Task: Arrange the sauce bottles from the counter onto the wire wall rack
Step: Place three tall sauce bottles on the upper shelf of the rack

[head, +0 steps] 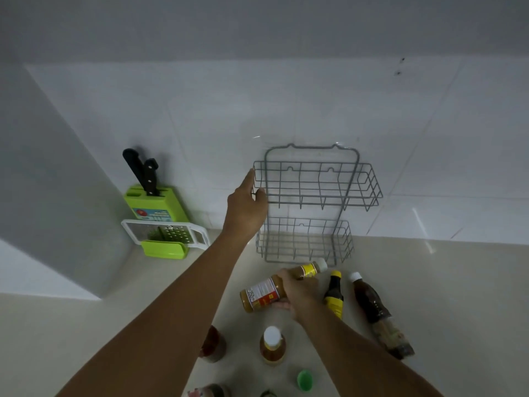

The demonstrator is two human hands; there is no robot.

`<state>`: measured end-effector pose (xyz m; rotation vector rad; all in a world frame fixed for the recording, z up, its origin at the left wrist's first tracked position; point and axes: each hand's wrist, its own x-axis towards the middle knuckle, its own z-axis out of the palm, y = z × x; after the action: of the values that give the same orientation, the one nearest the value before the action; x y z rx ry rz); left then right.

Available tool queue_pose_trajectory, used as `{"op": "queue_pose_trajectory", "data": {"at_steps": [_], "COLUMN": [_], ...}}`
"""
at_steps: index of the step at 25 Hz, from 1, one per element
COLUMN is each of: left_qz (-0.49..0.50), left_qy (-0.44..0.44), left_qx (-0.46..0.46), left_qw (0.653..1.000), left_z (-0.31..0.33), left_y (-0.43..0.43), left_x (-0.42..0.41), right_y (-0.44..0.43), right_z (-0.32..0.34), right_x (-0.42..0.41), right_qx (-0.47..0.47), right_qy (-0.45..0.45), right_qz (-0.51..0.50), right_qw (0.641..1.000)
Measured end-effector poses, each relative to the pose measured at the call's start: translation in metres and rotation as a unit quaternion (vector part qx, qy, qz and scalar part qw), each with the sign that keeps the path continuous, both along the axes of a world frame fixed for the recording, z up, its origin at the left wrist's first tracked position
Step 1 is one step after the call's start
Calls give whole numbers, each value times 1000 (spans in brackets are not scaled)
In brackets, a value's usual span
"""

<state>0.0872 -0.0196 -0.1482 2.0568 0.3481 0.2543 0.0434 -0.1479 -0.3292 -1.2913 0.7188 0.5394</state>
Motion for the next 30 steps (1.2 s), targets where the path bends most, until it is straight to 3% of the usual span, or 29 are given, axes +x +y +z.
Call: {"op": "queue_pose_trajectory", "data": {"at_steps": [3, 5, 9, 12, 14, 19, 30], "left_qz": [-14, -27, -59, -77, -83, -94, -101], "left_qy": [-4, -5, -22, -21, -19, -30, -60], "left_qx": [5, -6, 14, 6, 15, 1, 26], "left_qw": [1000, 1000, 998, 997, 996, 995, 993], "left_z": [1, 2, -5, -9, -12, -14, -18], "left_y": [7, 14, 26, 28, 28, 27, 27], "left_x": [0, 0, -4, -7, -7, -9, -4], "right_y": [-9, -19, -36, -29, -15, 20, 56], "right_z": [52, 107, 232, 288, 299, 279, 260], "right_x": [-15, -22, -14, 18, 45, 92, 102], "right_qx": [-17, -56, -174, -240, -278, -362, -480], "right_qy": [-143, -261, -483, -569, -590, -581, -490], "right_qz": [28, 53, 64, 65, 87, 142, 145], "right_qw": [989, 962, 856, 784, 753, 715, 713]}}
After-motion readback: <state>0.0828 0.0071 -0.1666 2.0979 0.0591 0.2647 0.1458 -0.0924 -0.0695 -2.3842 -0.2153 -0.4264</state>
